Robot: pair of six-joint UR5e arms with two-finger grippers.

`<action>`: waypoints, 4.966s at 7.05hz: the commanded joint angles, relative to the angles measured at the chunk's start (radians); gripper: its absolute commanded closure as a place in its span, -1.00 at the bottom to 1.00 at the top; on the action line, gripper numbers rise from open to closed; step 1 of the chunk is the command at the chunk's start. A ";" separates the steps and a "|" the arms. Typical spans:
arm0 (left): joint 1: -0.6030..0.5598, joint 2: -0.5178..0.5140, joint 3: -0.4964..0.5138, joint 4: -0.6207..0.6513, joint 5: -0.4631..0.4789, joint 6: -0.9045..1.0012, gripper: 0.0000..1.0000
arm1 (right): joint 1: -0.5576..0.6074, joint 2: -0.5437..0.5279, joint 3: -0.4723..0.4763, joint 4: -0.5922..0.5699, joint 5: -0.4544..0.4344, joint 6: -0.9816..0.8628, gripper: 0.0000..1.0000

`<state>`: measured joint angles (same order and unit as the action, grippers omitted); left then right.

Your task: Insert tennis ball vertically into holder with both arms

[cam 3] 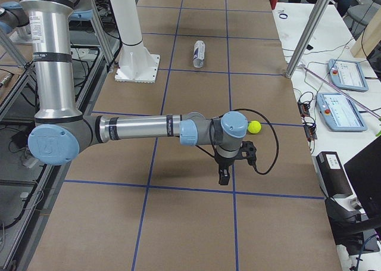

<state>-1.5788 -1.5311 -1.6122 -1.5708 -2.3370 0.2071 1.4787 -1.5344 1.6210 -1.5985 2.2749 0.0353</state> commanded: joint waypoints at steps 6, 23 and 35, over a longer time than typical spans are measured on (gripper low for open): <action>-0.001 0.002 -0.009 -0.012 -0.004 0.000 -1.00 | 0.000 0.011 0.005 0.000 -0.006 0.011 -1.00; 0.388 -0.421 -0.063 -0.194 -0.036 -0.176 -0.99 | -0.005 0.011 0.028 0.137 -0.023 0.014 -1.00; 1.008 -0.705 -0.101 -0.354 0.272 -0.192 -1.00 | -0.005 0.017 0.050 0.135 -0.017 0.018 -1.00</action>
<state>-0.6153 -2.2338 -1.7184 -1.9271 -2.0784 0.0143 1.4742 -1.5171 1.6670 -1.4629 2.2564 0.0536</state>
